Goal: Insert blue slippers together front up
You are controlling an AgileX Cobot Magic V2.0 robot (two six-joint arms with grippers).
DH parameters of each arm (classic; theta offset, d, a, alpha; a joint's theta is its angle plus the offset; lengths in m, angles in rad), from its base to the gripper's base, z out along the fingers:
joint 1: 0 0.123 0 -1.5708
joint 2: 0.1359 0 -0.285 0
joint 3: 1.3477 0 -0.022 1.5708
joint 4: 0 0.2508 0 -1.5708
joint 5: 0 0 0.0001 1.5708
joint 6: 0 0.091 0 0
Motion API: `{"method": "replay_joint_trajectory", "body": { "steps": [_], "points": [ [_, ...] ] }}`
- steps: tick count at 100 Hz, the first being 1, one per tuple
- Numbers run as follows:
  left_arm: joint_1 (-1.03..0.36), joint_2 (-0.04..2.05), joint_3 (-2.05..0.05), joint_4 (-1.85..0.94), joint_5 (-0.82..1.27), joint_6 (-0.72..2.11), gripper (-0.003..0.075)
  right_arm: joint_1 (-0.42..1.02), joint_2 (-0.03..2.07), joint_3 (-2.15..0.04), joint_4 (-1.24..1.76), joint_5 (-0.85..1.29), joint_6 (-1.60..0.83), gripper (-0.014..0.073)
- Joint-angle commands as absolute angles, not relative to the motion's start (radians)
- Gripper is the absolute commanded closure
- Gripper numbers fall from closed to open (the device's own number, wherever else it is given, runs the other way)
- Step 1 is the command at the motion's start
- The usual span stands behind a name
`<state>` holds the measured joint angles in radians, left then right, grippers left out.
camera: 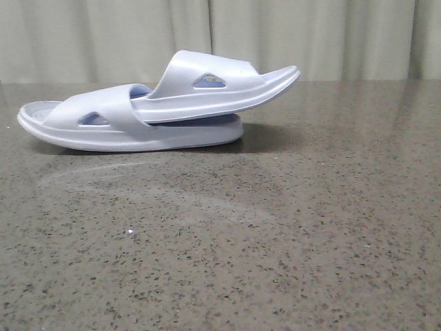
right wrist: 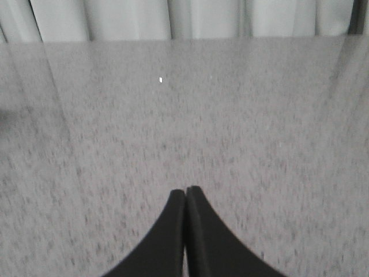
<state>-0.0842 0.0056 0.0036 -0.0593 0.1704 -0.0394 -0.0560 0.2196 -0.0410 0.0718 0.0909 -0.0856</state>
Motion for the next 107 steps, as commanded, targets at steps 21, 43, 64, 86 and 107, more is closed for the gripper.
{"method": "replay_joint_trajectory", "body": {
  "steps": [21, 43, 64, 86, 107],
  "points": [
    [-0.090, 0.017, 0.012, -0.059, 0.099, -0.046, 0.0705, -0.063, 0.020, 0.031, 0.025, 0.133, -0.076, 0.0683],
    [-0.090, 0.017, 0.012, -0.059, 0.099, -0.046, 0.0705, -0.063, -0.025, 0.031, 0.014, 0.153, -0.076, 0.0683],
    [-0.090, 0.017, 0.012, -0.059, 0.099, -0.046, 0.0705, -0.063, -0.025, 0.031, 0.011, 0.072, -0.076, 0.0683],
    [-0.090, 0.017, 0.012, -0.059, 0.099, -0.046, 0.0705, -0.063, -0.025, 0.031, 0.011, 0.067, -0.076, 0.0683],
    [-0.090, 0.017, 0.012, -0.059, 0.099, -0.046, 0.0705, -0.063, -0.025, 0.031, 0.011, 0.067, -0.076, 0.0683]
  ]
}}
